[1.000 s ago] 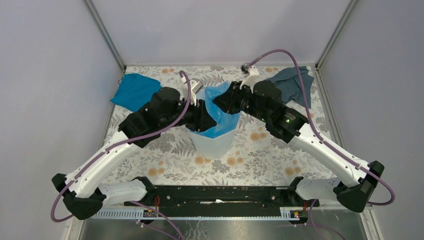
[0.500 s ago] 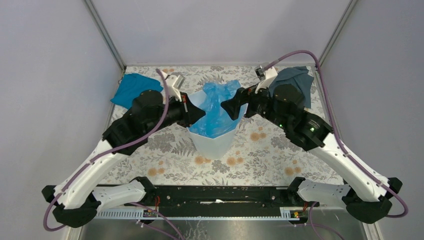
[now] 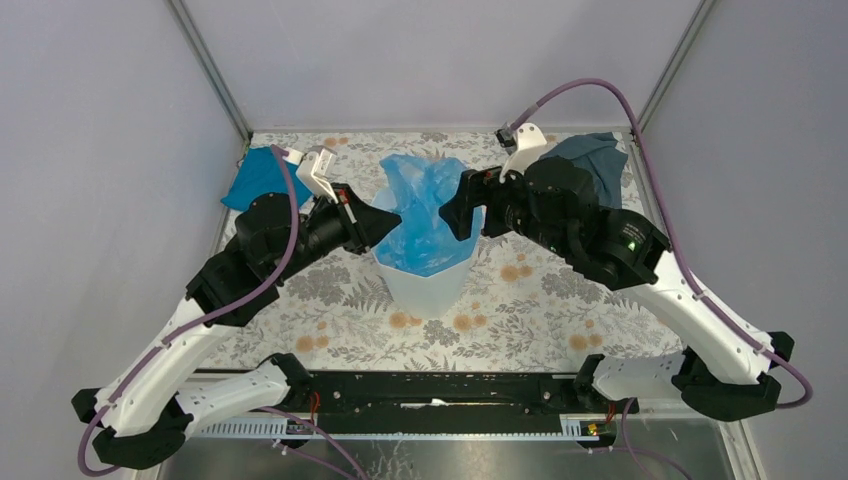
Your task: Put the trash bags into the trash bin
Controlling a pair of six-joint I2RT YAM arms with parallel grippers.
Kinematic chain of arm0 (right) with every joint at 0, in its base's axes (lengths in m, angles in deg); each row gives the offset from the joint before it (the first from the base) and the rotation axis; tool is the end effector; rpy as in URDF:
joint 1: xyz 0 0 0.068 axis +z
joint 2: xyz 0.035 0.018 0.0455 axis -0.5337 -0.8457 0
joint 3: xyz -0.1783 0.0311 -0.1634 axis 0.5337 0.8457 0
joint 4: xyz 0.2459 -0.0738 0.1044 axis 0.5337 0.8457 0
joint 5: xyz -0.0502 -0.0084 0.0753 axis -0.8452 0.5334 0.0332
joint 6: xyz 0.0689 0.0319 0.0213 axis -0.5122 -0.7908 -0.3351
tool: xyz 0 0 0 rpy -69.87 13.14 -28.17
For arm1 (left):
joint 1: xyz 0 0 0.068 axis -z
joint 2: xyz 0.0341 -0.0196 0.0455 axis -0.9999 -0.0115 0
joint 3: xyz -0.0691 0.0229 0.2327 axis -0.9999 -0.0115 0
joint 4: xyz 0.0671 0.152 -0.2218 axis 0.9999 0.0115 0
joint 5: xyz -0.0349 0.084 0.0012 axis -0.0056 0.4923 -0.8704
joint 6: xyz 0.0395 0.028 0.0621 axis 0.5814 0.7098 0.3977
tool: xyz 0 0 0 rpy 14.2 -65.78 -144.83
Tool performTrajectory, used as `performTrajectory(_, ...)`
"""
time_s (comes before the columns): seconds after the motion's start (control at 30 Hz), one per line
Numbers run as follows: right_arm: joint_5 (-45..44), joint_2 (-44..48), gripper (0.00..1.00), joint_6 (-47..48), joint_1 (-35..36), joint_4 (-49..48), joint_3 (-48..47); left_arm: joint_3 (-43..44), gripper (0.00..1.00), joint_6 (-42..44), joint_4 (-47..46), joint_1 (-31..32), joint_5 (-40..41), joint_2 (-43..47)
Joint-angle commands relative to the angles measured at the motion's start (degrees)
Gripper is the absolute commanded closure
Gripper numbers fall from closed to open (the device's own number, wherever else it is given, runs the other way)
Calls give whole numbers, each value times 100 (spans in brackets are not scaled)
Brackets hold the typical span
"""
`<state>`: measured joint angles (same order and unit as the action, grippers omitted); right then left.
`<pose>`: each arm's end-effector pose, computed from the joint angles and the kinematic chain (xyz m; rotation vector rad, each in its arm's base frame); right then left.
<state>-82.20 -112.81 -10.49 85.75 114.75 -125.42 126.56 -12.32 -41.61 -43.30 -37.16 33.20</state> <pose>0.1830 0.2240 0.4529 -0.3554 1.8420 0.7458 0.1598 -0.1675 0.4310 0.1583 1.8314 -1.0700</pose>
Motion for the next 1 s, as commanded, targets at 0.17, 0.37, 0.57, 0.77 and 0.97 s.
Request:
performTrajectory(0.17,-3823,-1491,3,-188,1390,1739,-1855,-345,100,-253,-674,-1,80,171)
performTrajectory(0.37,-4903,-1788,2,38,1480,1782,-1737,-304,100,-285,-512,1,397,322)
performTrajectory(0.57,-4349,-1360,23,131,1480,1385,-861,-547,100,-462,-320,1,764,657)
performTrajectory(0.77,-3067,-117,58,365,1480,86,342,-755,100,-715,65,1,1060,898)
performTrajectory(0.97,-2591,620,60,176,1475,-613,1110,-1040,100,-1177,321,1,1141,1332)
